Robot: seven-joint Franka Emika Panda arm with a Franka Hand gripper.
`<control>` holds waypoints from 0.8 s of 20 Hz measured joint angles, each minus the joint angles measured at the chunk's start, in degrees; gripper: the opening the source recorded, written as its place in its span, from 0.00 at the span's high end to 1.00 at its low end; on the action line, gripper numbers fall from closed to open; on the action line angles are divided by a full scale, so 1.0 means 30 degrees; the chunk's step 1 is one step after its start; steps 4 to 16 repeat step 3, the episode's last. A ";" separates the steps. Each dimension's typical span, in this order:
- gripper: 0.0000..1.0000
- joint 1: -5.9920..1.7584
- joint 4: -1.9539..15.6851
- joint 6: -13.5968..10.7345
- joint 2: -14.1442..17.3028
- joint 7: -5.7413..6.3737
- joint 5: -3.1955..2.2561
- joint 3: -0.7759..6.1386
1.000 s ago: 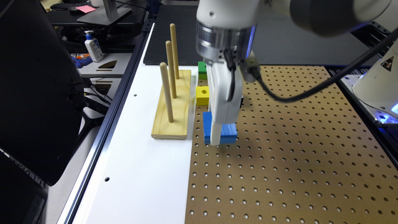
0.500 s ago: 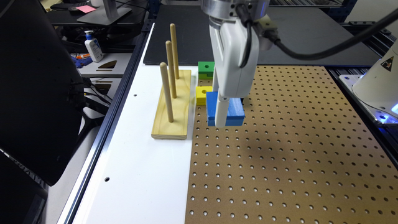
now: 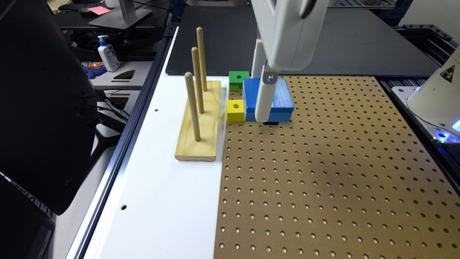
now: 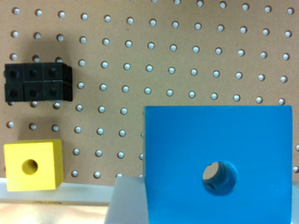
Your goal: Pick up blue block.
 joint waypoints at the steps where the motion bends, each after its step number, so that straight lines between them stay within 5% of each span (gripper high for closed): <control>1: 1.00 0.0000 0.0000 -0.0101 -0.0132 0.0000 0.0034 0.0004; 16: 1.00 0.0000 0.0000 -0.0200 -0.0262 0.0000 0.0094 0.0010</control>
